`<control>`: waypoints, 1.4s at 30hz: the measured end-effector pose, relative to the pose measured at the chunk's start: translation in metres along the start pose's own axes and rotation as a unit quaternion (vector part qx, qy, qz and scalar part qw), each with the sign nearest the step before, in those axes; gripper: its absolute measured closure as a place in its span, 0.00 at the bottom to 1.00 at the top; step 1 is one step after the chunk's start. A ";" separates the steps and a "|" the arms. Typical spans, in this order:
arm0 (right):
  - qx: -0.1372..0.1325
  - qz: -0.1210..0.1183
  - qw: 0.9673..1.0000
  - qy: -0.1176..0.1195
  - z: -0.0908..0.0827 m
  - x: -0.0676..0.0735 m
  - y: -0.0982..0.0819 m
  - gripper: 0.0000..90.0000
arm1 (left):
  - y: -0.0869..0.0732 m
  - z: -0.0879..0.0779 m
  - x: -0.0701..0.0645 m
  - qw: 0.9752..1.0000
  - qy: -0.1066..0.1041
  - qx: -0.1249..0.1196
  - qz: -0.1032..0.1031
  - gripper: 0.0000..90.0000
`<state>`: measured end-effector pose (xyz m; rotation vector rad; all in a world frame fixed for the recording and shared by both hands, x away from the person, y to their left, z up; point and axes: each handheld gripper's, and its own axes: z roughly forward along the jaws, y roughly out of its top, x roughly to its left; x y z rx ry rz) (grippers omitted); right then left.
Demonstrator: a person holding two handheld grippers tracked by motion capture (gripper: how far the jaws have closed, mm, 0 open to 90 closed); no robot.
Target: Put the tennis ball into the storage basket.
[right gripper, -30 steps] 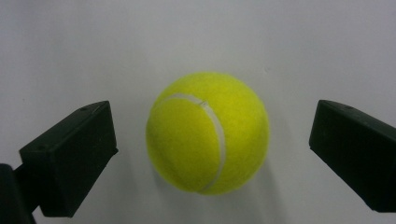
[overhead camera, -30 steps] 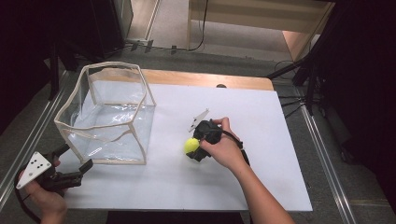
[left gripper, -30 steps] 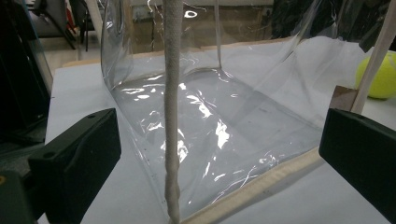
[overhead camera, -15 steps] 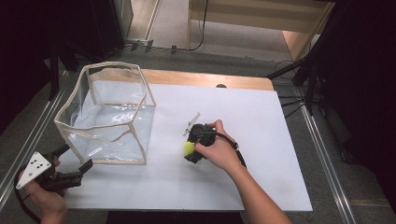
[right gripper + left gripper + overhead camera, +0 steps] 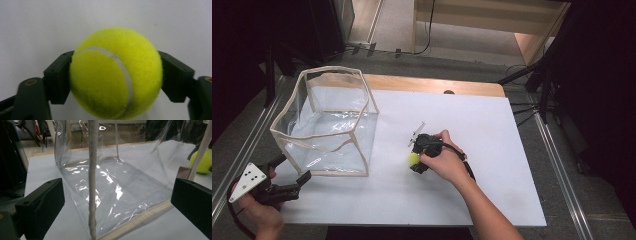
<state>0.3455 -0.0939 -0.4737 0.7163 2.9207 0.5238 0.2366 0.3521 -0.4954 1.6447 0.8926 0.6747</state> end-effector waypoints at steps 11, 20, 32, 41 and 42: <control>-0.011 0.003 1.000 0.010 -0.003 0.000 0.002 0.26 | 0.000 0.000 0.000 1.000 0.000 -0.001 0.000 0.00; -0.019 -0.009 0.999 0.026 -0.003 0.002 0.012 0.27 | 0.000 0.000 0.000 1.000 -0.001 -0.001 0.000 0.00; -0.029 -0.026 0.998 0.049 -0.006 0.005 0.033 0.26 | 0.000 0.000 0.000 1.000 -0.003 -0.002 0.000 0.00; -0.030 -0.030 0.998 0.053 -0.005 0.008 0.048 0.27 | 0.000 0.000 0.000 1.000 -0.005 -0.001 0.002 0.00; -0.030 -0.029 0.998 0.056 -0.005 0.009 0.049 0.26 | 0.000 -0.001 0.000 1.000 -0.005 -0.002 0.002 0.00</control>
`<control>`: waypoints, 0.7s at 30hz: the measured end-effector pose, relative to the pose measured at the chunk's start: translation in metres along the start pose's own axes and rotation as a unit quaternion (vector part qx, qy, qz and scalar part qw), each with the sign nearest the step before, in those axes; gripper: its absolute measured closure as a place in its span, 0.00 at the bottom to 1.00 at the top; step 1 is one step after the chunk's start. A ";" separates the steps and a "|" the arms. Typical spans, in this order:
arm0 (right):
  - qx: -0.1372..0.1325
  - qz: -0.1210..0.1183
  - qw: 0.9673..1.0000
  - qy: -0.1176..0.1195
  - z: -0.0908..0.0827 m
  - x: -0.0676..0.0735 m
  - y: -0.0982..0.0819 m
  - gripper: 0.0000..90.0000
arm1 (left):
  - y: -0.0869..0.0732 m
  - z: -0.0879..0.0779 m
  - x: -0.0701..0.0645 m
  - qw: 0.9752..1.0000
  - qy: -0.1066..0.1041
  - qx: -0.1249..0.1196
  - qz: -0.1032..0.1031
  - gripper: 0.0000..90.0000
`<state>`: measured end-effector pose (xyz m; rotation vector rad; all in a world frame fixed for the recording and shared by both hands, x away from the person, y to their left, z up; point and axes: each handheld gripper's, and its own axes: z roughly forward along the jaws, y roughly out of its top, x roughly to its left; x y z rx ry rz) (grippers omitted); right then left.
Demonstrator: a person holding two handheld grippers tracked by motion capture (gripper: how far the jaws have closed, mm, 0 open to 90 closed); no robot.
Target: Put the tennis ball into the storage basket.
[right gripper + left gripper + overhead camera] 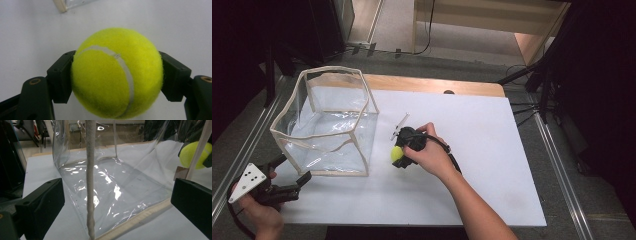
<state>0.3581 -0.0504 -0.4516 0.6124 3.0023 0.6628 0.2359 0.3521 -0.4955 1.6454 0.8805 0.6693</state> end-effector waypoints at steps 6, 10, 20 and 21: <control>-0.004 -0.013 1.000 0.004 0.000 0.000 0.009 0.26 | 0.000 0.000 0.000 1.000 -0.002 0.002 0.000 0.00; -0.006 -0.018 1.000 0.005 -0.002 0.003 0.015 0.26 | 0.000 0.000 0.000 1.000 -0.002 0.001 -0.001 0.00; -0.016 -0.024 0.999 0.022 -0.009 0.004 0.029 0.27 | 0.000 0.000 0.000 1.000 -0.004 0.002 -0.001 0.00; -0.019 -0.021 0.999 0.022 -0.011 0.004 0.031 0.27 | 0.000 0.000 0.000 1.000 -0.004 0.002 -0.002 0.00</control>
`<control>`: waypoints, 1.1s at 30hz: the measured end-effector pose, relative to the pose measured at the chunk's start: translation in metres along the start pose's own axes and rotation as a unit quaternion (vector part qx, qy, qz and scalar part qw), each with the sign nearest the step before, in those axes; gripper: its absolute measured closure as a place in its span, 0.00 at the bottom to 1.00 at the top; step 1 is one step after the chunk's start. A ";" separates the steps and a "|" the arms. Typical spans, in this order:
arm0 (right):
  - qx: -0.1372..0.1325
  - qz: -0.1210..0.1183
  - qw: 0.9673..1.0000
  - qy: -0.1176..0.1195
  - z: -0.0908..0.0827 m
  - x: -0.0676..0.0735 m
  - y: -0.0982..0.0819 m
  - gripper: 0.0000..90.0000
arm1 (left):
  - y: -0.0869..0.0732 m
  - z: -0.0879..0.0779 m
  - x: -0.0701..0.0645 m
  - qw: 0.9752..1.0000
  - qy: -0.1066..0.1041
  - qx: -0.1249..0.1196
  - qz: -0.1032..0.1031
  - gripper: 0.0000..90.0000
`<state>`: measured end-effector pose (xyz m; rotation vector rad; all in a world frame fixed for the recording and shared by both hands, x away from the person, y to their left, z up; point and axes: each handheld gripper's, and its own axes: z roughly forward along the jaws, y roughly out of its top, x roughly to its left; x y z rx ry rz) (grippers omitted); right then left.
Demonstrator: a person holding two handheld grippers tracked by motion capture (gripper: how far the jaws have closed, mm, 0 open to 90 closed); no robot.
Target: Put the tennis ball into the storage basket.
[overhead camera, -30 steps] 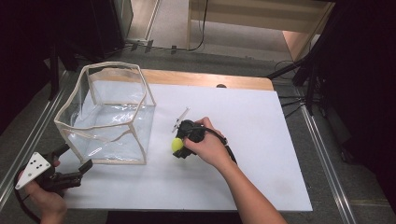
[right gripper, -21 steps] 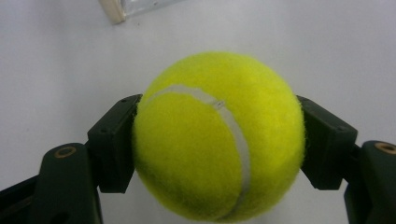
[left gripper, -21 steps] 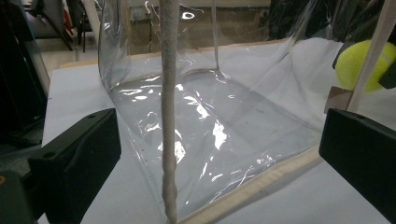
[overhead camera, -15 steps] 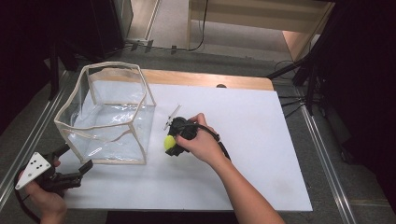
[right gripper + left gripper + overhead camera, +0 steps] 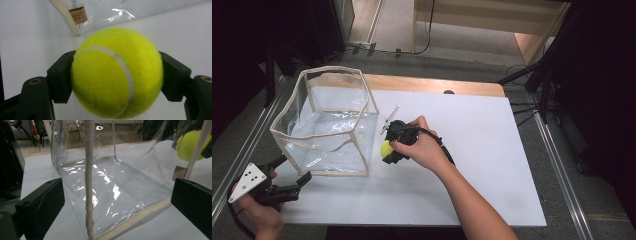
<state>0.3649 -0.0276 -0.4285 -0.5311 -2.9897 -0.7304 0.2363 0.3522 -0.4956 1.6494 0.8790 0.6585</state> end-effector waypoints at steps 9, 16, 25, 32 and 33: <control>0.003 -0.010 1.000 0.000 -0.011 0.003 0.010 0.27 | 0.000 0.000 0.000 1.000 -0.001 -0.001 -0.002 0.00; -0.009 -0.016 1.000 0.014 -0.024 0.006 0.022 0.26 | 0.000 0.000 0.000 1.000 0.000 -0.001 -0.002 0.00; -0.012 -0.019 1.000 0.022 -0.034 0.007 0.029 0.26 | 0.000 0.000 0.000 1.000 0.000 -0.001 -0.001 0.00; -0.011 -0.022 1.000 0.018 -0.041 0.006 0.035 0.26 | 0.000 0.000 0.000 1.000 0.000 -0.003 -0.002 0.00; -0.011 -0.022 1.000 0.018 -0.041 0.006 0.035 0.26 | 0.000 0.000 0.000 1.000 0.000 -0.003 -0.002 0.00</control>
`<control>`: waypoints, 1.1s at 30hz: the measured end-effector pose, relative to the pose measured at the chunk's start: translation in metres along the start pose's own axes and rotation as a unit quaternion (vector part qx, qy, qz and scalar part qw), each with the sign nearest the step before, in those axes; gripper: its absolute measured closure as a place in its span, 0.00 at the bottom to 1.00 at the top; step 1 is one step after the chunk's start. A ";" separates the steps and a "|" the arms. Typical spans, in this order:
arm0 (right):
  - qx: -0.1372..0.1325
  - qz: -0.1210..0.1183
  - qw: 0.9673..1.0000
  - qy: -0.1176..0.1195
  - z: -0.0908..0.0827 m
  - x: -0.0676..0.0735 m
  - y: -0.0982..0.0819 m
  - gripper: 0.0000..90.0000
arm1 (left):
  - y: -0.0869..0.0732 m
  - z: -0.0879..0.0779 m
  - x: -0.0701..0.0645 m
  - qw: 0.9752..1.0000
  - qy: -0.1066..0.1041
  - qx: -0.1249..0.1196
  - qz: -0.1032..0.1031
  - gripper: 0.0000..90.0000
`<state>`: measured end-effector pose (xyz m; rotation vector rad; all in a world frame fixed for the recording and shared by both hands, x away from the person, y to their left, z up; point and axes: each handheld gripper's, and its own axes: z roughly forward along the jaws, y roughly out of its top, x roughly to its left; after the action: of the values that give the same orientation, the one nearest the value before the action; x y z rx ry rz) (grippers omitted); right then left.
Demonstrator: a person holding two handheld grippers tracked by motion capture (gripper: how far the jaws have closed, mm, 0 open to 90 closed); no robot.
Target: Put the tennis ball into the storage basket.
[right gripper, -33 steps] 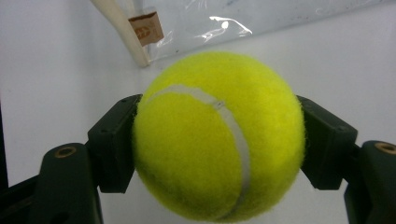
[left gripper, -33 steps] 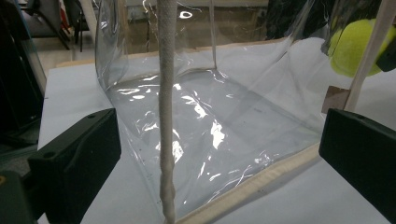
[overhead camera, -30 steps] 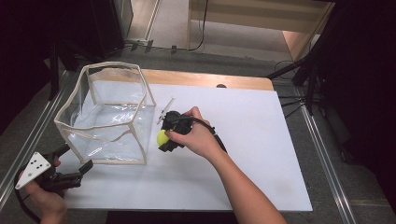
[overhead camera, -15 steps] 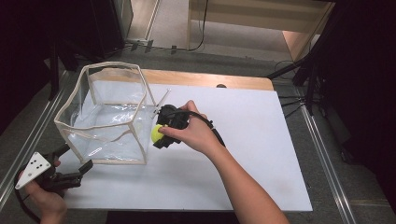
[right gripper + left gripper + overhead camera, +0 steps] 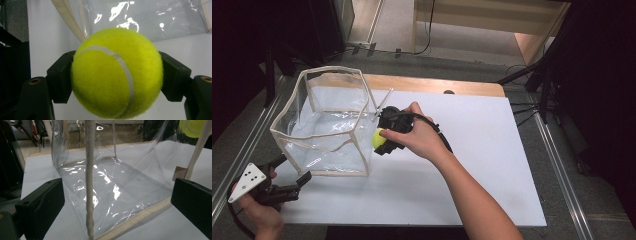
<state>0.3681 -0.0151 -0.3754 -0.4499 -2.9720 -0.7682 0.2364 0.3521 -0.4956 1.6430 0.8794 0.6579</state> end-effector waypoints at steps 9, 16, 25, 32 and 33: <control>-0.003 -0.003 1.000 0.008 -0.013 -0.002 0.008 0.26 | 0.000 0.000 0.000 1.000 0.000 0.000 0.000 0.00; -0.009 -0.002 1.000 0.002 -0.024 -0.003 0.014 0.27 | 0.000 0.000 0.000 1.000 -0.001 0.000 0.000 0.00; -0.017 -0.003 1.000 0.010 -0.040 -0.005 0.023 0.27 | 0.001 -0.001 0.001 1.000 -0.004 0.000 0.000 0.00; -0.018 -0.009 1.000 0.003 -0.050 -0.003 0.030 0.27 | 0.000 0.000 0.000 1.000 -0.003 0.000 0.000 0.00; -0.019 -0.012 1.000 0.003 -0.051 -0.003 0.031 0.27 | 0.000 0.000 0.000 1.000 -0.003 0.000 0.000 0.00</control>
<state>0.3784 -0.0150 -0.3163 -0.4123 -2.9677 -0.8272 0.2363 0.3523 -0.4950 1.6447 0.8753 0.6534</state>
